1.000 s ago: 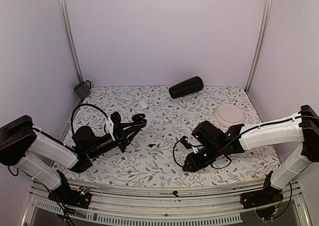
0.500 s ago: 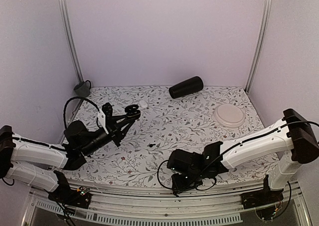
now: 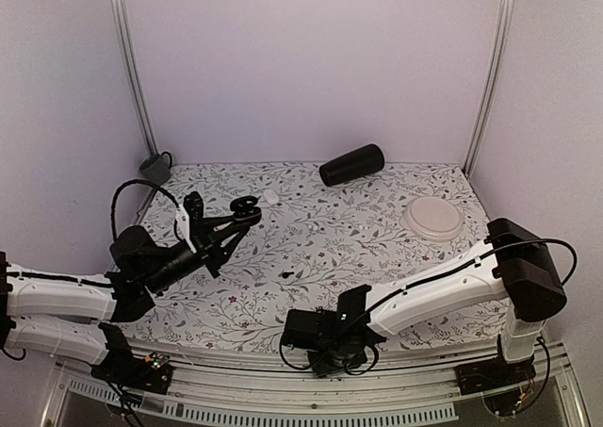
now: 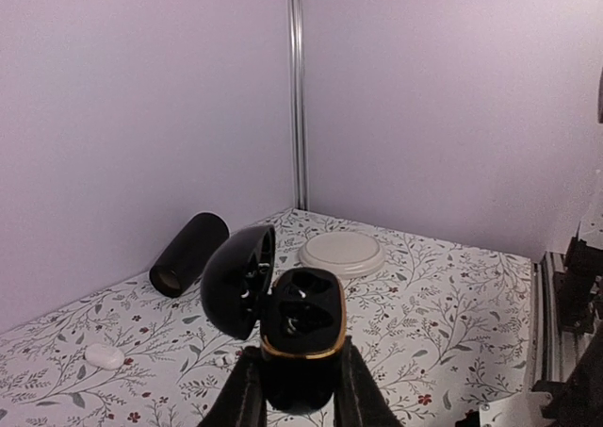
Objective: Insert the wireless bluetooth earbuds into the charging case
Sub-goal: Pick up the right earbud from the corner of the board.
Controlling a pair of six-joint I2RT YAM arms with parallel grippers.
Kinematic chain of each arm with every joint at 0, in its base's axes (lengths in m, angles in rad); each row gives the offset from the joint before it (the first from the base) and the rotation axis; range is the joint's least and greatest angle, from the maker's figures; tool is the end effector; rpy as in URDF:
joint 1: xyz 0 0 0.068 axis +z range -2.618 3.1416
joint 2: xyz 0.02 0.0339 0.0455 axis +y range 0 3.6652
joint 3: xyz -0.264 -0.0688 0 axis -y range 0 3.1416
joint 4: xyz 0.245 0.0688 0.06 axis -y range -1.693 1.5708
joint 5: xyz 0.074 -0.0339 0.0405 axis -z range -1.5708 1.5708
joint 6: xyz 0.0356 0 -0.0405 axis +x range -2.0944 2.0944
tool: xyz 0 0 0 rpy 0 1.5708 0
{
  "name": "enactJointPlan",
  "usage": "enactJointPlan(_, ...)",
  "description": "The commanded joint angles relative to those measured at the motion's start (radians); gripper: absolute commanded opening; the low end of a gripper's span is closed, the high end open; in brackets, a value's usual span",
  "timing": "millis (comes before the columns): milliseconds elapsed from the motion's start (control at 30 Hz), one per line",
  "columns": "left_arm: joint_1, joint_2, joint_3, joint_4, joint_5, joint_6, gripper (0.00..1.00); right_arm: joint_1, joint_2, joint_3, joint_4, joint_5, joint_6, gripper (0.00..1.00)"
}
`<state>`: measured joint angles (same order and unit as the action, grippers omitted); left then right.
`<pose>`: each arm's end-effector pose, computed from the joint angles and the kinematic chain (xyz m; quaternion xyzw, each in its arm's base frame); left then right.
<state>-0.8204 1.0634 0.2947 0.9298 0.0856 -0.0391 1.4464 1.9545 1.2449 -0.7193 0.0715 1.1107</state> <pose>0.1462 -0.1612 0.2346 0.2766 0.5861 -0.3423 0.6803 0.0471 0.3562 0.1358 -0.1640 0.9833 0.0576 0.0545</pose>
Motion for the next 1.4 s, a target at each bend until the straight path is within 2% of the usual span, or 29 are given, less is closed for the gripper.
enactJointPlan(0,0.007,-0.027,0.005,0.0,0.023,-0.019,0.0,0.022,0.061,0.042,-0.127,0.045,0.062,0.38)
enactJointPlan(200,0.011,-0.044,0.004,-0.003,0.019,-0.016,0.0,0.033,0.14,0.083,-0.119,0.006,0.023,0.28)
enactJointPlan(467,0.013,-0.04,0.004,-0.007,0.013,-0.014,0.0,0.032,0.067,0.003,-0.067,0.027,0.041,0.05)
enactJointPlan(767,0.019,-0.037,0.012,-0.02,-0.006,-0.008,0.0,0.037,-0.063,-0.054,-0.036,0.15,0.043,0.03)
enactJointPlan(1133,0.024,-0.002,0.035,-0.031,-0.008,-0.017,0.0,0.013,-0.206,-0.103,0.05,0.158,-0.013,0.04)
enactJointPlan(1367,0.031,0.044,0.037,-0.019,-0.005,-0.049,0.0,-0.139,-0.263,-0.185,0.205,0.146,-0.119,0.04)
